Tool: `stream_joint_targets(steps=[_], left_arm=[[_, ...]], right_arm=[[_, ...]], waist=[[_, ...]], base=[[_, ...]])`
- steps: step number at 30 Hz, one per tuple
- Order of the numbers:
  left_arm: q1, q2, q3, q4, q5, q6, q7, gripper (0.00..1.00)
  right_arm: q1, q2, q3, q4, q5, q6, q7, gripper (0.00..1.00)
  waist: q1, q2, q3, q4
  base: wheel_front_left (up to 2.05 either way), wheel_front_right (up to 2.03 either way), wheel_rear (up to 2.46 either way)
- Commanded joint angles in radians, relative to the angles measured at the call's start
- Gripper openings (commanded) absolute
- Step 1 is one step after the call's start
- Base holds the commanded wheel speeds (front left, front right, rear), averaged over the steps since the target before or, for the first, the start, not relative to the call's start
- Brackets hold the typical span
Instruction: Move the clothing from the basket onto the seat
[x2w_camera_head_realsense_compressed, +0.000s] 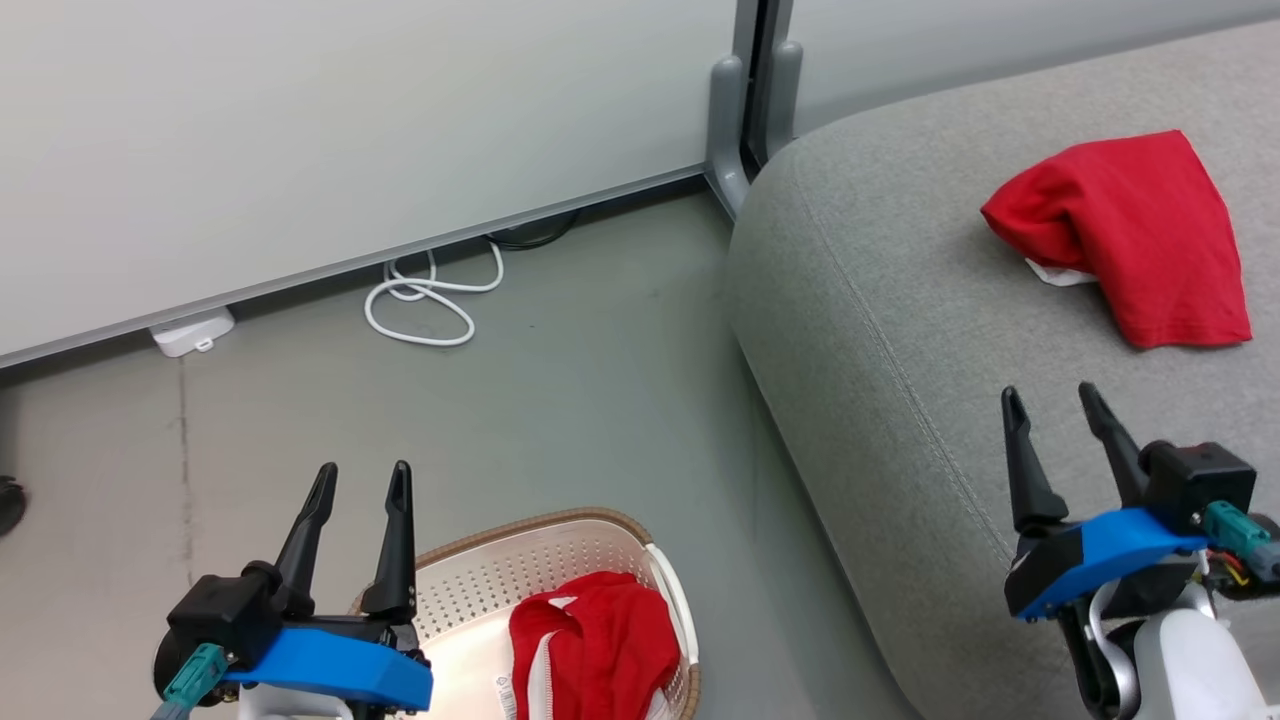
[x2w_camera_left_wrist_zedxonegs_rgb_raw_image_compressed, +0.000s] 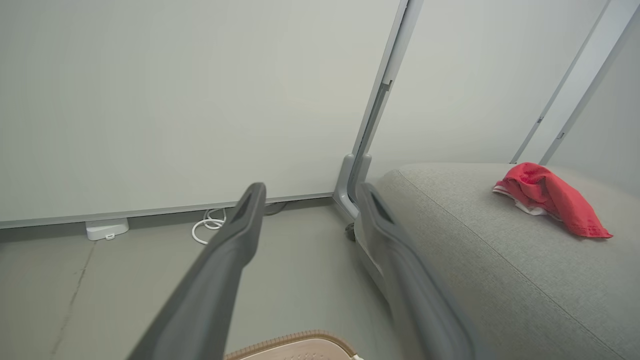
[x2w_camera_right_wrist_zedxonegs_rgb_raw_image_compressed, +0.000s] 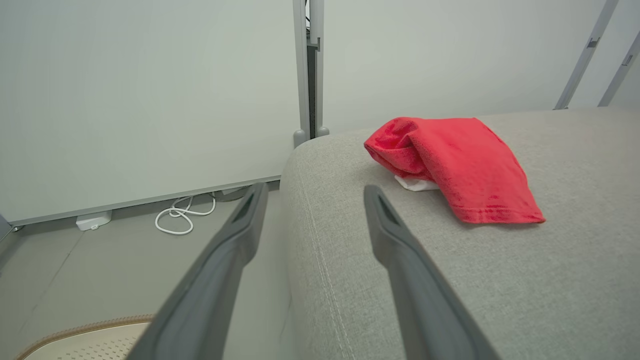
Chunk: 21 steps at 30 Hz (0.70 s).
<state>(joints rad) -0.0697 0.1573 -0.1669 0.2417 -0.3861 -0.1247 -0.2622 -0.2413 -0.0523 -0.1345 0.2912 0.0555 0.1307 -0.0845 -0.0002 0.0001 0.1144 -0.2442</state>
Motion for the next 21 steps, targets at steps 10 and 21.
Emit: stream_joint_targets(steps=[10,21], left_arm=[[0.023,-0.020,0.053,0.022,0.014,-0.006,-0.003,1.00],[0.033,-0.015,0.094,0.080,-0.001,-0.006,-0.003,1.00]], right_arm=[[0.143,0.002,0.040,-0.132,0.003,0.000,-0.005,1.00],[0.204,0.002,0.114,-0.159,0.019,0.000,-0.005,1.00]], waist=[[0.0002,-0.0001,-0.043,0.112],[0.0002,-0.0001,-0.074,0.208]], base=[[0.00,0.00,0.00],[0.00,0.00,0.00]])
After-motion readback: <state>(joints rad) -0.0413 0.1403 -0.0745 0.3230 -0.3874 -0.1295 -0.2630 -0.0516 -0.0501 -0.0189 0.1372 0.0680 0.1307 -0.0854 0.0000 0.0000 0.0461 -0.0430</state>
